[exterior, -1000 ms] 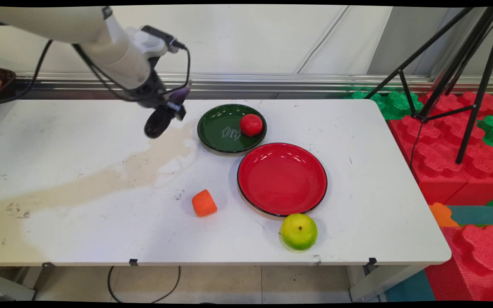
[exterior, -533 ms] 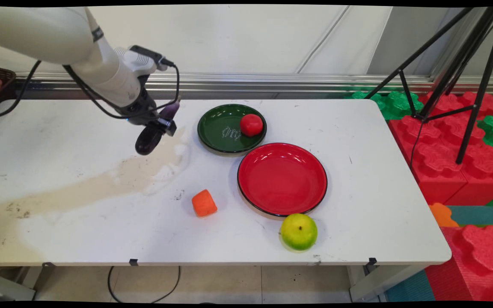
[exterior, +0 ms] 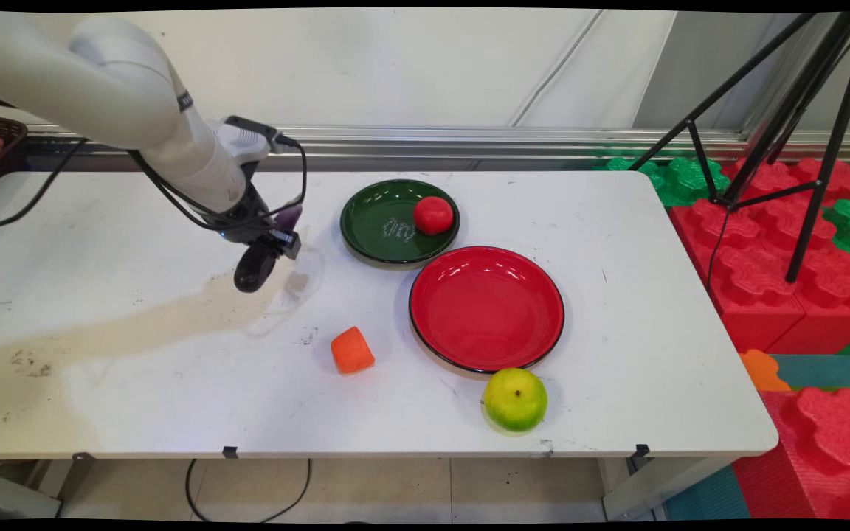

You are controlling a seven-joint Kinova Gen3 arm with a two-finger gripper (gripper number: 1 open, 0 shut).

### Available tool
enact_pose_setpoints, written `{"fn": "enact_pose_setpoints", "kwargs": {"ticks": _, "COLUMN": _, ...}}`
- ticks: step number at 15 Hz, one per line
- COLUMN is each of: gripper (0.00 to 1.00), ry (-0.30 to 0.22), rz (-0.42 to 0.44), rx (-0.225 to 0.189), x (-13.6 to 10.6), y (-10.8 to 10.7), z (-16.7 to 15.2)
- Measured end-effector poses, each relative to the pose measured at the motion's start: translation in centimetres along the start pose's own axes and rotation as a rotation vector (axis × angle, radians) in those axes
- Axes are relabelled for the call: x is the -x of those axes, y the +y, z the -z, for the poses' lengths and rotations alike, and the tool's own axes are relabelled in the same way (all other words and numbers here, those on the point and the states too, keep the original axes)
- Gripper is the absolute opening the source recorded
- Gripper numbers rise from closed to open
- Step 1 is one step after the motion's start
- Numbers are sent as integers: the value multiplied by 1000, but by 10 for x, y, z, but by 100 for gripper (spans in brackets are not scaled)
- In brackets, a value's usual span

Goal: Place the picked object on the table

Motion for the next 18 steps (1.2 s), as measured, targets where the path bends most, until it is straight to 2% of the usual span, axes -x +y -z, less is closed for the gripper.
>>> {"fn": "enact_pose_setpoints", "kwargs": {"ticks": 11, "gripper": 0, "ry": -28, "rz": 18, "rx": 26, "x": 1, "y": 6, "z": -54}}
{"fn": "enact_pose_setpoints", "kwargs": {"ticks": 12, "gripper": 100, "ry": -28, "rz": 19, "rx": 28, "x": 2, "y": 6, "z": -56}}
{"fn": "enact_pose_setpoints", "kwargs": {"ticks": 18, "gripper": 100, "ry": -10, "rz": 7, "rx": 38, "x": 3, "y": 8, "z": -62}}
